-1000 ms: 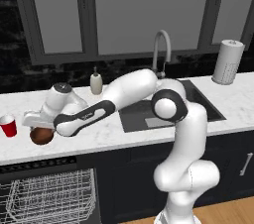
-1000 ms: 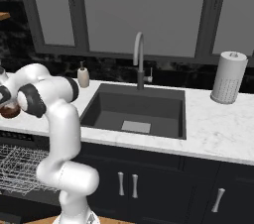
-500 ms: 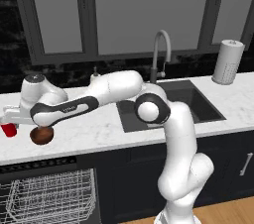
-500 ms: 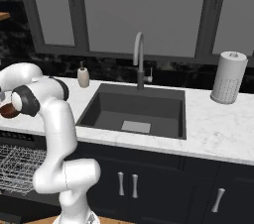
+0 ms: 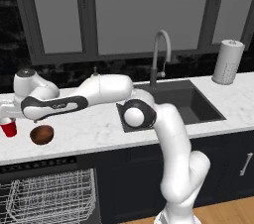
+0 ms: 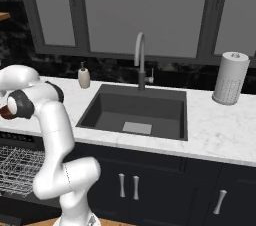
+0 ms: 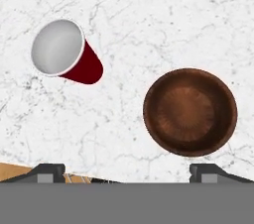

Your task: Pick up the cup and bowl from the counter, place them in the dishwasher, and close the dishwasher door.

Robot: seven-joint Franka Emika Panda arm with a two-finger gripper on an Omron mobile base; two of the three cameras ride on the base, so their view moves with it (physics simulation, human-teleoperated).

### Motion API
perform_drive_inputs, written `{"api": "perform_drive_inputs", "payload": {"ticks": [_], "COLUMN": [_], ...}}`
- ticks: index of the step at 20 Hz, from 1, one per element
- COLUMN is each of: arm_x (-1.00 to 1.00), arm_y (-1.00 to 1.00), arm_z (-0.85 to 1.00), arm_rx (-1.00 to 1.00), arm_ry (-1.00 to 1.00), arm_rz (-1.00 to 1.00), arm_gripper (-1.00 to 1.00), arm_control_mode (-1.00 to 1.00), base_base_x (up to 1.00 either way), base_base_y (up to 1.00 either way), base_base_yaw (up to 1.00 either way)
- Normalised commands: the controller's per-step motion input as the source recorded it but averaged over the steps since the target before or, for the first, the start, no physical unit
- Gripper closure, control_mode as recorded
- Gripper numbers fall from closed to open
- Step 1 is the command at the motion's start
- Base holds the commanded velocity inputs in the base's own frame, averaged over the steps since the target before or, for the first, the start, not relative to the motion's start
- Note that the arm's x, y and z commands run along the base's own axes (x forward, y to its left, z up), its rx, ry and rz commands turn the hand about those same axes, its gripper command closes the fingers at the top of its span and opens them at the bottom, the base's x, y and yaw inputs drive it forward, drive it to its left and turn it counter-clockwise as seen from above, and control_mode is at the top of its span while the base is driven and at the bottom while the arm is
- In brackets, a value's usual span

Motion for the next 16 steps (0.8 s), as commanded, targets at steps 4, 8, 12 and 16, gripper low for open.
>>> {"api": "perform_drive_inputs", "payload": {"ticks": [4,8,12,16], "arm_x": [0.39,0.40,0.39,0.34], "arm_y": [0.22,0.34,0.43,0.25], "arm_z": [-0.11,-0.12,-0.02,0.00], "arm_rx": [0.00,0.00,0.00,0.00], "arm_ry": [0.00,0.00,0.00,0.00], "arm_rz": [0.00,0.00,0.00,0.00], "arm_gripper": [-1.00,-1.00,-1.00,-1.00], "arm_control_mode": [-1.00,-1.00,-1.00,-1.00], "base_base_x": [0.00,0.00,0.00,0.00], "base_base_y": [0.00,0.00,0.00,0.00], "base_base_yaw": [0.00,0.00,0.00,0.00]}}
